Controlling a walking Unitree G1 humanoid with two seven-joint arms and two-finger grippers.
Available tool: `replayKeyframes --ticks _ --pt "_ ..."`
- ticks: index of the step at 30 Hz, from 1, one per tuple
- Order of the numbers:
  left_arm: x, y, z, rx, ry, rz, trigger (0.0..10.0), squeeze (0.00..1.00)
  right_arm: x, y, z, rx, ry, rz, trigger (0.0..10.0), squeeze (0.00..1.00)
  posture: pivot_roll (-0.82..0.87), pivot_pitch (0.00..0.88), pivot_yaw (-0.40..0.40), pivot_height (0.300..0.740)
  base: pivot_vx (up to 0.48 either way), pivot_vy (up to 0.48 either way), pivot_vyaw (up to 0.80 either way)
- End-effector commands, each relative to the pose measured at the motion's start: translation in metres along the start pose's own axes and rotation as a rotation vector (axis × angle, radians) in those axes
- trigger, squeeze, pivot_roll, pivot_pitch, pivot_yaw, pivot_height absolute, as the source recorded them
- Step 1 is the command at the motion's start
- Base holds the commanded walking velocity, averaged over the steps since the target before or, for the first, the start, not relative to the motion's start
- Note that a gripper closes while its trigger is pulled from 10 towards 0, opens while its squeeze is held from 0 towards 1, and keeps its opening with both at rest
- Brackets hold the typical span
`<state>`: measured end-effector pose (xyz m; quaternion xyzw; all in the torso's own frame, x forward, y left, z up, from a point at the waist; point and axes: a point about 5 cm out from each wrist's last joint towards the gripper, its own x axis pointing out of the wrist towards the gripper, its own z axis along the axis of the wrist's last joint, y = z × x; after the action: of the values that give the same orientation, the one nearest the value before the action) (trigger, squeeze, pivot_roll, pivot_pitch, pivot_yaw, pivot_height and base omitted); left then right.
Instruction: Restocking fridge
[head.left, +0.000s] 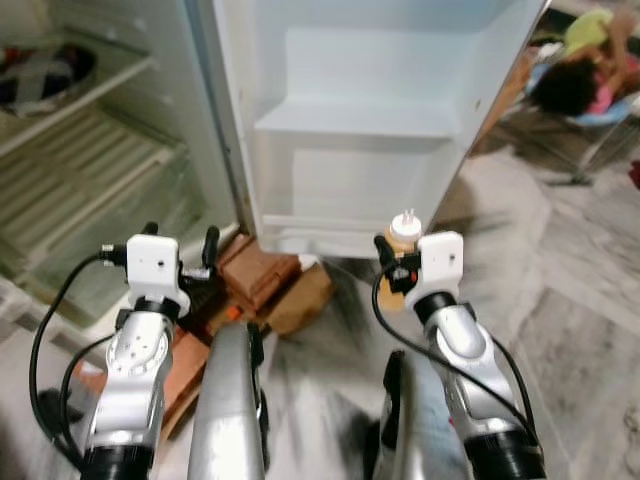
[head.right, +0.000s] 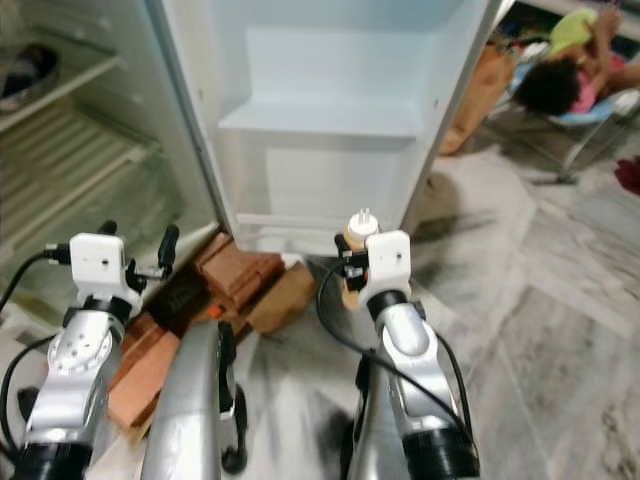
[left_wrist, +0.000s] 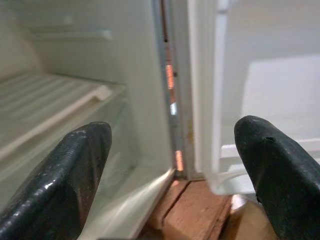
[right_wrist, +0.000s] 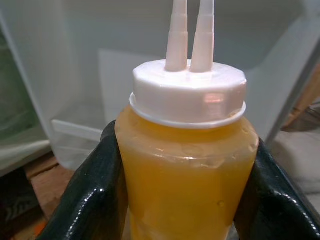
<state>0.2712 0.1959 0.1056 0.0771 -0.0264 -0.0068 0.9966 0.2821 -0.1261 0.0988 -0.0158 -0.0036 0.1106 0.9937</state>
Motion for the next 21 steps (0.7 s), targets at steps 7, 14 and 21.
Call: replayKeyframes --ticks 7,14,21 --pt "0.0002 -0.0052 0.0038 0.0 -0.02 -0.027 10.0 0.0 0.0056 -0.0022 0.0113 -0.027 -0.063 -0.008 10.0 0.0 0.02 0.165 -0.037 0.56 0.405 0.0 0.0" --pt "0.0011 -0.0058 0.005 -0.005 -0.026 -0.035 10.0 0.0 0.0068 -0.0031 0.0128 -0.04 -0.074 0.004 10.0 0.0 0.02 0.16 -0.035 0.56 0.419 0.0 0.0" --pt "0.0012 -0.0057 0.0037 -0.014 -0.017 -0.029 10.0 0.0 0.0056 0.0053 0.0101 -0.026 -0.063 0.078 10.0 0.0 0.02 0.157 -0.037 0.56 0.108 0.0 0.0"
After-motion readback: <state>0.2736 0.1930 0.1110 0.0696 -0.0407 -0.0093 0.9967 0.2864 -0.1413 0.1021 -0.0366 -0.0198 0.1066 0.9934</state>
